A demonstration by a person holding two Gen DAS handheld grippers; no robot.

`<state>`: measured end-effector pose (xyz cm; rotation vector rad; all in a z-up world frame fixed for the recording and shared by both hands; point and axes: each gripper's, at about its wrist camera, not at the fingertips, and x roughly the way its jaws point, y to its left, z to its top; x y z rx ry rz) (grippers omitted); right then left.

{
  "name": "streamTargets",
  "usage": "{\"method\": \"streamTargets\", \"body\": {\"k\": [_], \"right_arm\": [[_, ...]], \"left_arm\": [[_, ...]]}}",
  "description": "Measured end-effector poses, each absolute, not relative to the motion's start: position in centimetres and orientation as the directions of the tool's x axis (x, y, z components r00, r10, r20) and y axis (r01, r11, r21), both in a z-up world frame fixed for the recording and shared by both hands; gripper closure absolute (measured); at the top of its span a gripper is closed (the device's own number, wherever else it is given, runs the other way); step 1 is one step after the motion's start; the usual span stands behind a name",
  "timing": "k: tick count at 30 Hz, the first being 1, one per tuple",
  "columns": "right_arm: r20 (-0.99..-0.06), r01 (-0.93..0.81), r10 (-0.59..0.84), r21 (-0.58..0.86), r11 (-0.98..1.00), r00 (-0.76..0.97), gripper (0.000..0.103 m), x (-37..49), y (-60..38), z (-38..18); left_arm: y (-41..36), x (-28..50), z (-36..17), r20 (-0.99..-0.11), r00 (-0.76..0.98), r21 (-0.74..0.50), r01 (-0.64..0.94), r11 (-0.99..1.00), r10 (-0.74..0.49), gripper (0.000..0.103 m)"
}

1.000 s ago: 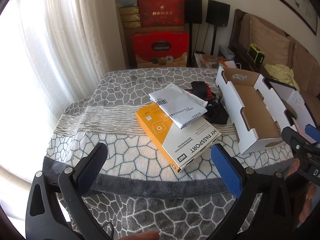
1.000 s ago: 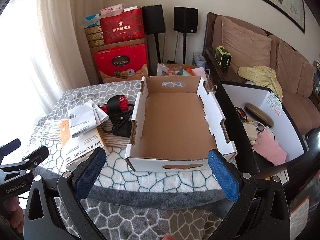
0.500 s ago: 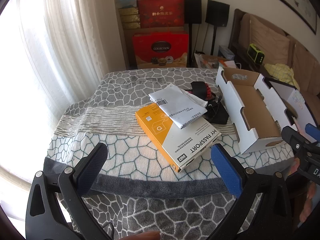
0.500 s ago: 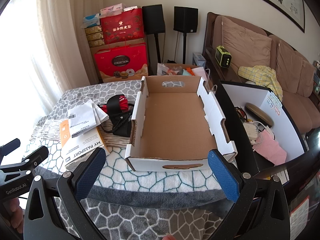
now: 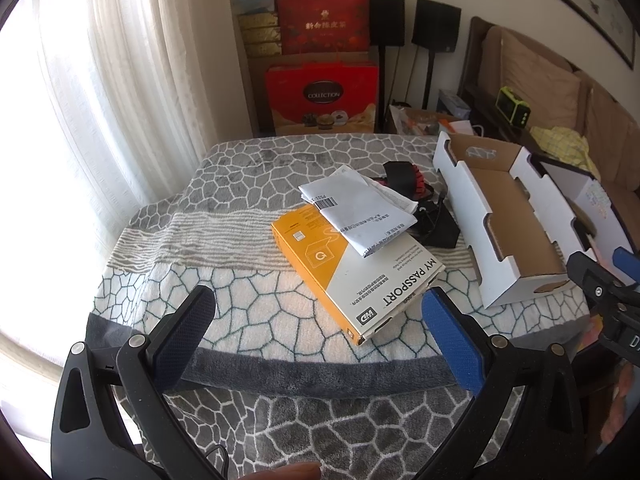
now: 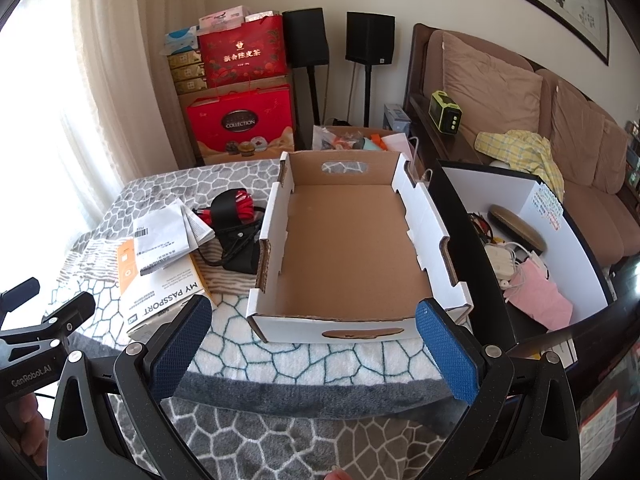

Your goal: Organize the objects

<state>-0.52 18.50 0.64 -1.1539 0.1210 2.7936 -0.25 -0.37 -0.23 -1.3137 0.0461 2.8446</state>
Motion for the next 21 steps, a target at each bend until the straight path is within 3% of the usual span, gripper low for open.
{"method": "streamTargets", "body": {"k": [21], "right_arm": [[-0.708, -0.187, 0.142, -0.015, -0.982, -0.692, 0.0, -3.6, 22.8, -0.3]], "left_arm": [[-0.5, -4.2, -1.7, -0.764, -0.645, 0.065, -0.041, -0.997, -0.024, 0.0]]}}
